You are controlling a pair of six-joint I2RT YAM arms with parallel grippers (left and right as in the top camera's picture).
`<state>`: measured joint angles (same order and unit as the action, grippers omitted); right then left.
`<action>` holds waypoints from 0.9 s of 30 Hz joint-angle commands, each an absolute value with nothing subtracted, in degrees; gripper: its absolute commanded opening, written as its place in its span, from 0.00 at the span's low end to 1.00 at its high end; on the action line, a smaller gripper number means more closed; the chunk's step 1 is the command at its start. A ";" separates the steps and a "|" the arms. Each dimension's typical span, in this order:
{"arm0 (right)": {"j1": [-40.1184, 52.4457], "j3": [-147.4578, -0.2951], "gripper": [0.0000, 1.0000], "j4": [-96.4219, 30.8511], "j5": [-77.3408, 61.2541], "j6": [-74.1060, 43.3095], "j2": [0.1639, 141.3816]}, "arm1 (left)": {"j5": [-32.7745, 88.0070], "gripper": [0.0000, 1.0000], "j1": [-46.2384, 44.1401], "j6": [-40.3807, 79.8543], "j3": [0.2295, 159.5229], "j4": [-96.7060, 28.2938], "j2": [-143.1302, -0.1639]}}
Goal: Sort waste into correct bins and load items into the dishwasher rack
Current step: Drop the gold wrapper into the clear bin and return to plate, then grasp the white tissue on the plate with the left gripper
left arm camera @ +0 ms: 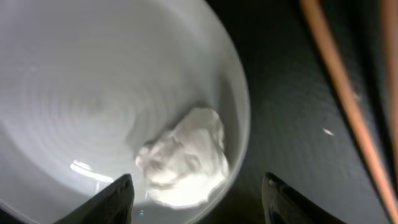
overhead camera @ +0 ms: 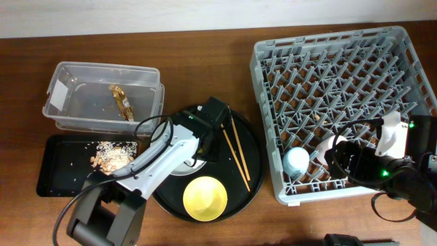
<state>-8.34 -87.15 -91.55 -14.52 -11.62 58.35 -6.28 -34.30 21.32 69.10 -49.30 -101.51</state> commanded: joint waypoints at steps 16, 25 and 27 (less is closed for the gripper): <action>-8.60 -87.44 0.99 -91.57 -14.79 -10.76 58.28 | -7.75 0.00 -33.54 23.75 65.84 -47.83 -97.82; -8.60 -87.44 0.99 -91.55 -14.79 -10.74 58.28 | -5.45 0.00 -33.58 23.75 72.16 -51.94 -93.82; -8.60 -87.44 0.99 -91.55 -14.79 -10.76 58.28 | -5.34 0.00 -33.69 23.77 72.16 -51.44 -93.86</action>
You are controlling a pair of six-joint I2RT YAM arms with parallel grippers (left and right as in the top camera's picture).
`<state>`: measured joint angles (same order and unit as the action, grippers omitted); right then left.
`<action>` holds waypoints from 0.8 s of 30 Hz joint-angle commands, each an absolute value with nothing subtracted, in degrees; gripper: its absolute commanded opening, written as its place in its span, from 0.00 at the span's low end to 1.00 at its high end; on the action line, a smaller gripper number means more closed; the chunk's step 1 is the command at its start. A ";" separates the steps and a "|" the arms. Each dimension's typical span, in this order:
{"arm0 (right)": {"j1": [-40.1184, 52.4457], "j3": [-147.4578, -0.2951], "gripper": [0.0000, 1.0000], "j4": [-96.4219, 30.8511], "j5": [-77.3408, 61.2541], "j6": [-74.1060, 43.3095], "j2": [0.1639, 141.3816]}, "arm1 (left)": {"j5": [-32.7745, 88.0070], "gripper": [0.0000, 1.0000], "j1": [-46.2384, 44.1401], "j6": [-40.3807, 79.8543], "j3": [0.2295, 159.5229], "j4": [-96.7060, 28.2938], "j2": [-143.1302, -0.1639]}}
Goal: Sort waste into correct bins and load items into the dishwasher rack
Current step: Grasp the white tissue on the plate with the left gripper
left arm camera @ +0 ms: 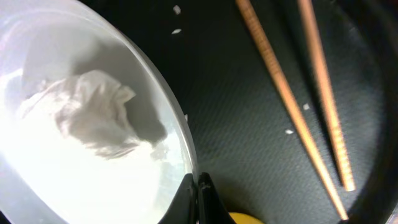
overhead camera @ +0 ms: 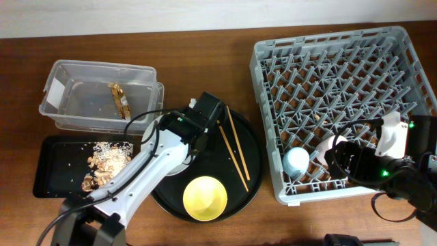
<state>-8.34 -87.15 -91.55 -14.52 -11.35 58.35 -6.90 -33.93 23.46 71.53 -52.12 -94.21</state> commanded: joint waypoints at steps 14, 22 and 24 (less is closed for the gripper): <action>-8.60 -87.44 0.99 -91.79 -14.79 -10.74 58.28 | -14.11 0.77 -32.18 23.75 72.10 -50.59 -97.78; -8.60 -87.44 0.99 -91.83 -14.76 -10.74 58.28 | -12.88 0.73 -26.28 22.24 72.10 -45.08 -105.95; -8.60 -87.44 0.99 -91.74 -14.76 -10.74 58.28 | -12.88 0.73 -26.28 22.17 72.16 -43.27 -106.00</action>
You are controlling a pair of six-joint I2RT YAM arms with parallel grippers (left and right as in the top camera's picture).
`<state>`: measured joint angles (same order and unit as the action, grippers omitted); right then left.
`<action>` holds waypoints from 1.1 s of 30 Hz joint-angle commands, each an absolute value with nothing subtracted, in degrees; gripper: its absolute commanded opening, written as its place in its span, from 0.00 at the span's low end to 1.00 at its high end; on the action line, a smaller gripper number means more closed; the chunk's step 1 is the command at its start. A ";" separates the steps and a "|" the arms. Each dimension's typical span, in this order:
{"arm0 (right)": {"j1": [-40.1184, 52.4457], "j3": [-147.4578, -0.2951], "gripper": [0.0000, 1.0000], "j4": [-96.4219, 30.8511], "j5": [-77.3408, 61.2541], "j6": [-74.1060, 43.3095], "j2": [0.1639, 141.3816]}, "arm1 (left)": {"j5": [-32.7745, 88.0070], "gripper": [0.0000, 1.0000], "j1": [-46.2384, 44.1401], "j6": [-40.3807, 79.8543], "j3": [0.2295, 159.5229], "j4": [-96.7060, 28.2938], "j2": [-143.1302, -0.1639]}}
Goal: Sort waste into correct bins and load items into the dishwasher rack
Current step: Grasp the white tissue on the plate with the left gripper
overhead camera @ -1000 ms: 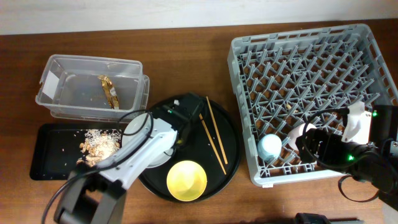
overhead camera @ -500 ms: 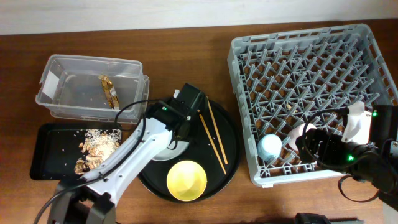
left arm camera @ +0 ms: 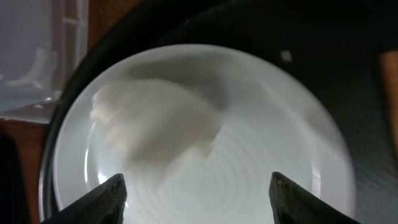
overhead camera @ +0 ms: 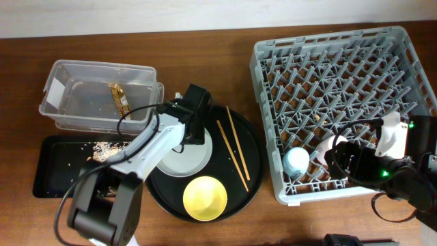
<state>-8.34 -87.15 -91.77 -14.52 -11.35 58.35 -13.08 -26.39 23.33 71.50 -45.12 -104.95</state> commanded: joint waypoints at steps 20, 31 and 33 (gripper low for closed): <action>-8.60 -87.44 0.99 -91.96 -14.79 -10.76 58.28 | -16.32 0.11 -23.09 19.68 72.27 -37.50 -114.65; -8.60 -87.44 0.99 -91.94 -14.76 -10.76 58.28 | -14.41 0.00 -19.70 19.66 90.48 -56.47 -101.21; -8.60 -87.44 0.99 -91.94 -14.79 -10.76 58.28 | -15.68 0.00 -15.79 19.68 91.00 -54.87 -100.20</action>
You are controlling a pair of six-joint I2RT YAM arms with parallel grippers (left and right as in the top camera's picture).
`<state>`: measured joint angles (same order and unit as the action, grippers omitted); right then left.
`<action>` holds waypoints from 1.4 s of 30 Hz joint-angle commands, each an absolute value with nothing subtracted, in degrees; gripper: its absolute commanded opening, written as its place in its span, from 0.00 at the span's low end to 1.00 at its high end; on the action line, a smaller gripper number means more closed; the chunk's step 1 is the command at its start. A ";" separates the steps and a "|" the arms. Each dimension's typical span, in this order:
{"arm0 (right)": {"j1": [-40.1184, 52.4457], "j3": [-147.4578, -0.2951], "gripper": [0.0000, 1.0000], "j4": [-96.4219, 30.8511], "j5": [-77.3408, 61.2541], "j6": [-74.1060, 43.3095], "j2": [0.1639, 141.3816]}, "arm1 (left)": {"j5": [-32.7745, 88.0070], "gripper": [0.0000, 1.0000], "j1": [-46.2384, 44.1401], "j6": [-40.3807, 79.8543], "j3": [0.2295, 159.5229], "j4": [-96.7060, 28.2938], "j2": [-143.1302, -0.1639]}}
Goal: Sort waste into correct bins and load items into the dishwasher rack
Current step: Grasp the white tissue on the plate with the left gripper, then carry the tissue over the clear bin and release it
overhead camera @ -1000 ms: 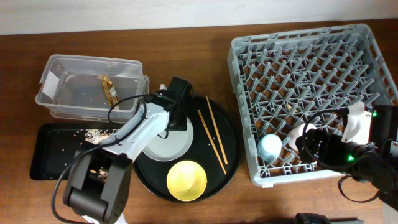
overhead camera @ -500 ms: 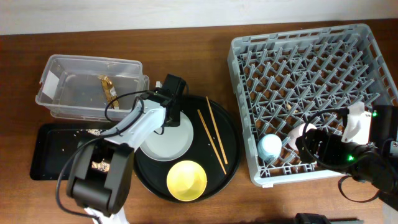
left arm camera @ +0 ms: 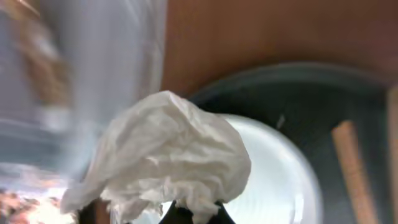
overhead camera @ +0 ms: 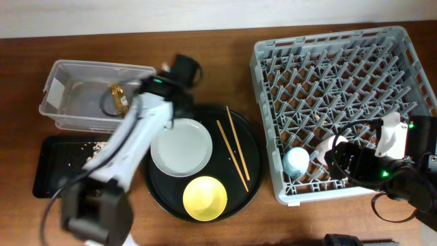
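A crumpled white tissue [left arm camera: 174, 149] hangs in my left gripper [left arm camera: 155, 214], which is shut on it. In the overhead view the left gripper [overhead camera: 179, 72] is at the right end of the clear bin [overhead camera: 68, 78], off the round black tray [overhead camera: 252, 154], and it hides the tissue. The white plate [overhead camera: 181, 147] on that tray is bare. A yellow bowl [overhead camera: 205, 198] and two chopsticks [overhead camera: 232, 154] lie beside it. My right gripper [overhead camera: 332, 152] rests low in the grey dishwasher rack [overhead camera: 341, 75] next to a pale blue cup [overhead camera: 297, 160]; its jaws do not show clearly.
The clear bin holds a brown wrapper [overhead camera: 121, 99]. A black rectangular tray [overhead camera: 58, 171] with food scraps lies in front of it. The rack fills the right half of the table. My left arm crosses the black tray and the bin's front edge.
My left gripper was open over the plate with the tissue lying in it. Now it is shut on the tissue and stands further back by the clear bin. The plate is bare.
My left gripper stood open over the tissue in the white plate. Then its fingers were shut at the plate's rim, then open above the plate again. Now it holds the tissue up near the clear bin. The right arm has stayed in the rack throughout.
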<state>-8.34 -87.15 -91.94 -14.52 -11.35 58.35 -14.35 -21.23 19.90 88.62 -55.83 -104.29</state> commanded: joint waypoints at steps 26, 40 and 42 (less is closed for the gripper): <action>-8.60 -87.44 0.99 -93.17 -14.39 -10.76 58.28 | -2.81 0.99 -17.50 12.51 97.23 -79.15 -77.56; -8.60 -87.44 0.99 -93.01 -14.39 -10.96 58.30 | -2.39 0.99 -18.79 12.51 97.23 -82.17 -72.27; -8.60 -87.44 0.99 -93.01 -14.39 -10.96 58.30 | -2.35 0.99 -18.90 12.51 97.21 -82.17 -71.61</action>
